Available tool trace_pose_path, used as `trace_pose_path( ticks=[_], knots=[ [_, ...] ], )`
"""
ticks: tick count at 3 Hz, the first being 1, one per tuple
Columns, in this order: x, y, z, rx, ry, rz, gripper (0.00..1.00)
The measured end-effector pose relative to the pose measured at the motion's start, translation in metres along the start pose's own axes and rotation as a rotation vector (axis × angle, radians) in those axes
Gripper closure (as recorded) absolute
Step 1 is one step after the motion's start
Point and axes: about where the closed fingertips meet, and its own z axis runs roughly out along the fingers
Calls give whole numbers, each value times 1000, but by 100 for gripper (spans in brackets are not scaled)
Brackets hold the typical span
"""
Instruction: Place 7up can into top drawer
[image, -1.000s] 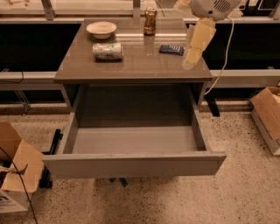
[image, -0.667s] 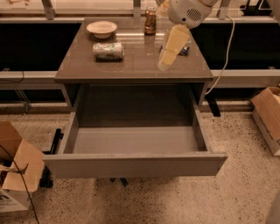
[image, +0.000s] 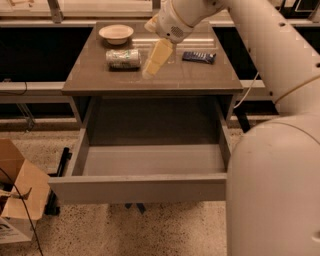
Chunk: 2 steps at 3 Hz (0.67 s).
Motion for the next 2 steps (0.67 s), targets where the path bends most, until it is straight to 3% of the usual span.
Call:
trace_pose_path(
  ticks=[1,2],
  knots=[
    [-2,-29,44,1,-94,77,0],
    [3,-34,51,1,-102,87,0]
  ],
)
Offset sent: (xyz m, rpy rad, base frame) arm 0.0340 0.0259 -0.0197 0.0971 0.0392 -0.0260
